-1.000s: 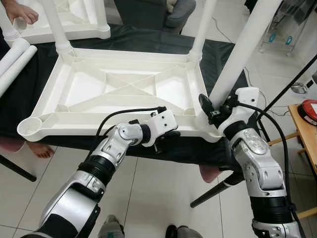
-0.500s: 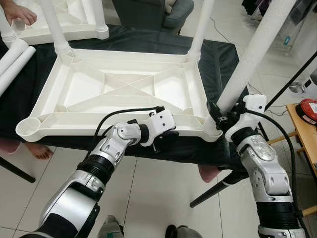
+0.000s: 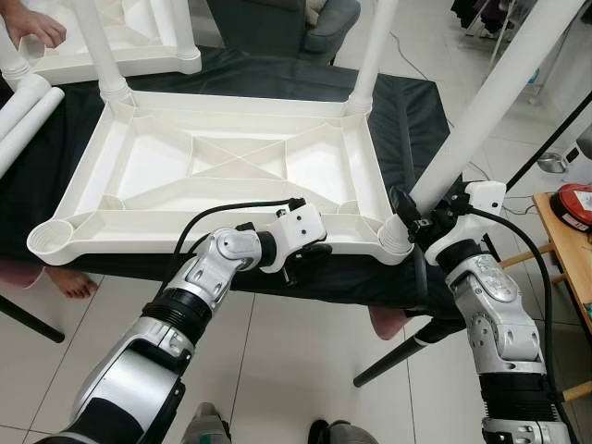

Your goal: Building children table

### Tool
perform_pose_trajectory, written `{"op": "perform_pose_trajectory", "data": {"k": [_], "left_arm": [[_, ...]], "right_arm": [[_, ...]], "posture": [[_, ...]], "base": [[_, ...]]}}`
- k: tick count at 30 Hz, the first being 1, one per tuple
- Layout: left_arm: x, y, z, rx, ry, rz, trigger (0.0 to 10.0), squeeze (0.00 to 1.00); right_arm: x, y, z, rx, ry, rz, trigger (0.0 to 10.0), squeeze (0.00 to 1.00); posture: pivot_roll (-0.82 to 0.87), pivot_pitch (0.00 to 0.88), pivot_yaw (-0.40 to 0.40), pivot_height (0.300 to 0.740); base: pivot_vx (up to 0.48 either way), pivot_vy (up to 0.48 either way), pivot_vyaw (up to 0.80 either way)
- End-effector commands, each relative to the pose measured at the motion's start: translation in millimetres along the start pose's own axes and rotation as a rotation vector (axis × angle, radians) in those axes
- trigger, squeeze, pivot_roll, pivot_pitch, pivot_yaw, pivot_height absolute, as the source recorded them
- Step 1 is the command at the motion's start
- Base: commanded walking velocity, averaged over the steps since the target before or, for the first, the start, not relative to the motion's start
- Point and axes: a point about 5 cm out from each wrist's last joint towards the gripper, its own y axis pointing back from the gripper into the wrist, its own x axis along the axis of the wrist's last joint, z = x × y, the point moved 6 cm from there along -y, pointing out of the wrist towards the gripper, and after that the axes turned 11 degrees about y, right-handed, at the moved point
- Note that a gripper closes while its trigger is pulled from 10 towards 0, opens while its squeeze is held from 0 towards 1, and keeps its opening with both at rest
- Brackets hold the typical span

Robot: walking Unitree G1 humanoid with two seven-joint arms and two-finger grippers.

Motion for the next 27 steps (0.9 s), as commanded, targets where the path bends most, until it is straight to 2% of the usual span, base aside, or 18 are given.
{"op": "perform_pose_trajectory", "data": {"k": [1,5,7,8,11,12,15,16,19,23,27], "left_arm": [[-18,5.1,-1.5,0.013,0.009,-0.065,10.0,0.00],[-18,6.0,-2.3,0.016,0.012,-0.066,10.0,0.00],[-18,6.8,-3.0,0.018,0.014,-0.066,10.0,0.00],[-18,6.8,-3.0,0.018,0.014,-0.066,10.0,0.00],[-18,8.9,-6.0,0.017,0.010,-0.069,10.0,0.00],[-18,8.9,-6.0,0.017,0.010,-0.069,10.0,0.00],[-17,11.2,-8.5,0.016,0.005,-0.074,10.0,0.00],[-17,11.2,-8.5,0.016,0.005,-0.074,10.0,0.00],[-18,13.3,-11.4,0.025,-0.001,-0.079,10.0,0.00],[-18,14.0,-12.0,0.027,0.000,-0.080,10.0,0.00],[-18,14.9,-12.7,0.030,0.002,-0.080,10.0,0.00]], "right_arm": [[-26,3.0,-15.5,0.065,-0.047,-0.092,10.0,0.00],[-34,5.2,-17.3,0.118,-0.016,-0.126,10.0,0.00],[-42,11.4,-21.5,0.212,0.007,-0.162,10.0,0.00],[-42,11.4,-21.5,0.212,0.007,-0.162,10.0,0.00],[-56,22.6,-30.4,0.398,-0.039,-0.223,10.0,0.00],[-56,22.6,-30.4,0.398,-0.039,-0.223,10.0,0.00],[-61,29.9,-36.1,0.527,-0.089,-0.244,10.0,0.00],[-61,29.9,-36.1,0.527,-0.089,-0.244,10.0,0.00],[-64,33.9,-28.8,0.568,-0.168,-0.259,10.0,0.00],[-68,34.6,-26.9,0.566,-0.177,-0.269,10.0,0.00],[-77,39.7,-33.4,0.583,-0.160,-0.292,10.0,0.00]], "posture": [[0.13,0.143,-0.031,0.740],[0.13,0.145,-0.034,0.740],[0.13,0.145,-0.034,0.740],[0.13,0.145,-0.034,0.740],[0.14,0.158,-0.021,0.740],[0.14,0.158,-0.021,0.740],[0.14,0.161,-0.018,0.740],[0.14,0.161,-0.018,0.740],[0.15,0.163,-0.020,0.740],[0.16,0.162,-0.022,0.740],[0.16,0.161,-0.020,0.740]], "base": [[0.000,0.000,0.00],[0.000,0.000,0.00],[0.000,0.000,0.00],[0.000,0.000,0.00],[0.000,0.000,0.00],[0.000,0.000,0.00],[0.000,0.000,0.00],[0.000,0.000,0.00],[0.000,0.000,0.00],[0.000,0.000,0.00],[0.000,0.000,0.00]]}}
